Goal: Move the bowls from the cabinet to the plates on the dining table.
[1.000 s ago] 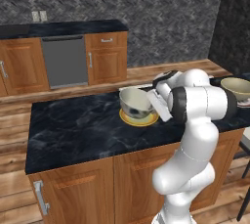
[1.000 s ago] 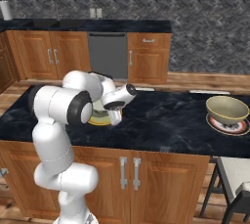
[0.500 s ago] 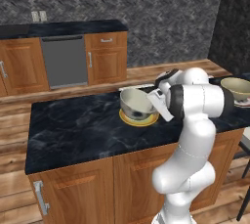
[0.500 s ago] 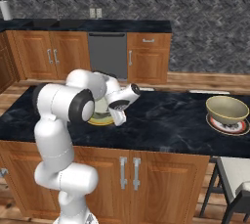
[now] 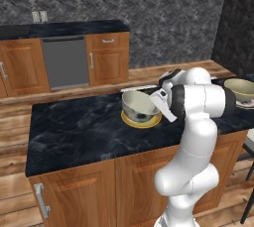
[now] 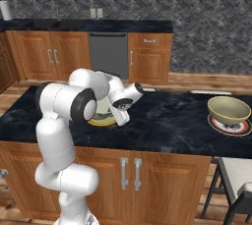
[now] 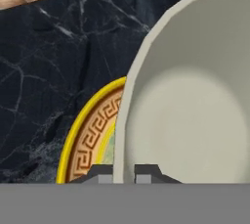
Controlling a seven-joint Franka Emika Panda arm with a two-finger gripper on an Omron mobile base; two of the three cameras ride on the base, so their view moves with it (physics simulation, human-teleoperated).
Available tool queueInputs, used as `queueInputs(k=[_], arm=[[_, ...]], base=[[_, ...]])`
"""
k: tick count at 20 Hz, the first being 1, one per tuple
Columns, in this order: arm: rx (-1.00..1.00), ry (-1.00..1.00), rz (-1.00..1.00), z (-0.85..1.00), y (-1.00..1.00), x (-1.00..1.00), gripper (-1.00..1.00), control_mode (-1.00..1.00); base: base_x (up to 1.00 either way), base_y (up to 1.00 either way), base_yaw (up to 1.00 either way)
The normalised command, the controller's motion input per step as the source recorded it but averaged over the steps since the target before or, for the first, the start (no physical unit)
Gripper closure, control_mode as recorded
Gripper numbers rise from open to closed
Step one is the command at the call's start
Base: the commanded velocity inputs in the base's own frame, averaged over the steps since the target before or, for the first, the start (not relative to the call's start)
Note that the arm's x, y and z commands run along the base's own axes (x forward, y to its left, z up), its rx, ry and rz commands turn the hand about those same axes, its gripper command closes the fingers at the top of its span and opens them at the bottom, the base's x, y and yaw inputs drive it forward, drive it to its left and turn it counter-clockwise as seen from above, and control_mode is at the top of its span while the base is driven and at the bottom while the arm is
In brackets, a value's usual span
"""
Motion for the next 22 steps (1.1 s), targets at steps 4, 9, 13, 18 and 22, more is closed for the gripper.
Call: queueInputs(k=[4,9,13,18,22], arm=[[-0.01,0.0,0.0,0.18,0.0,-0.02,-1.0,-1.0],[-0.1,-0.01,0.0,0.38,-0.03,-0.14,-1.0,-1.0],[-0.09,-0.01,0.0,0.25,-0.05,0.0,-1.0,-1.0],[-0.06,-0.03,0.0,0.44,-0.21,0.0,-1.0,-1.0],[-0.06,-0.06,0.0,0.74,-0.15,-0.23,-1.0,-1.0]], base=[[0.0,0.0,0.0],[0.0,0.0,0.0],[0.0,0.0,0.0],[0.0,0.0,0.0],[0.0,0.0,0.0]])
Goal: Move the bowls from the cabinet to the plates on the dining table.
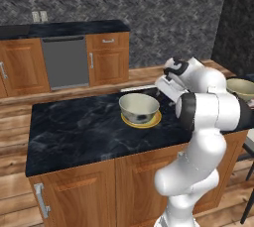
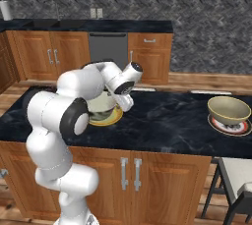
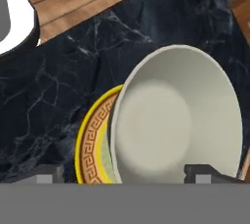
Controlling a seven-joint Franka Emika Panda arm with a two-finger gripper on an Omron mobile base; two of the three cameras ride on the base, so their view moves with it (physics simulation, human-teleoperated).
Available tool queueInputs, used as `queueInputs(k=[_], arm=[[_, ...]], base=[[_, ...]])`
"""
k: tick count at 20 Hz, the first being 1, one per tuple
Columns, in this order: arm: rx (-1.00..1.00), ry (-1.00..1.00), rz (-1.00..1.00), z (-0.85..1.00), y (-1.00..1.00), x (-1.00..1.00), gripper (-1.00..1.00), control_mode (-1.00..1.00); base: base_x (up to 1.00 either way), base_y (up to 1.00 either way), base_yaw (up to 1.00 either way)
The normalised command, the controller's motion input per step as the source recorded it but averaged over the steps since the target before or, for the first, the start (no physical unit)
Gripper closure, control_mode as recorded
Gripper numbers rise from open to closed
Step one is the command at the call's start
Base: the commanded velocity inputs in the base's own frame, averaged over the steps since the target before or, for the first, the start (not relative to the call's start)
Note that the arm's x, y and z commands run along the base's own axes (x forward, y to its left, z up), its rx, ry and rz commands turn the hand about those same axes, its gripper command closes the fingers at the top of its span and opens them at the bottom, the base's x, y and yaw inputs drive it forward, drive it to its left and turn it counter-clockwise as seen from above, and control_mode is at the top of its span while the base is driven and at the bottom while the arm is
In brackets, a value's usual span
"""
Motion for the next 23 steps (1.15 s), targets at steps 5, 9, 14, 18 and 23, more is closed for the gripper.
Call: queueInputs(k=[5,9,14,18,23], arm=[[-0.11,-0.06,0.04,0.75,-0.02,-0.55,-1.0,-1.0],[-0.24,-0.08,0.17,0.3,0.03,-0.86,-1.0,-1.0],[-0.31,-0.1,0.26,0.06,0.1,-0.96,-1.0,-1.0],[-0.34,-0.12,0.31,0.0,0.0,-0.96,-1.0,-1.0],[-0.3,-0.13,0.29,0.11,0.0,-0.79,-1.0,-1.0]], base=[[0.0,0.0,0.0],[0.0,0.0,0.0],[0.0,0.0,0.0],[0.0,0.0,0.0],[0.0,0.0,0.0]])
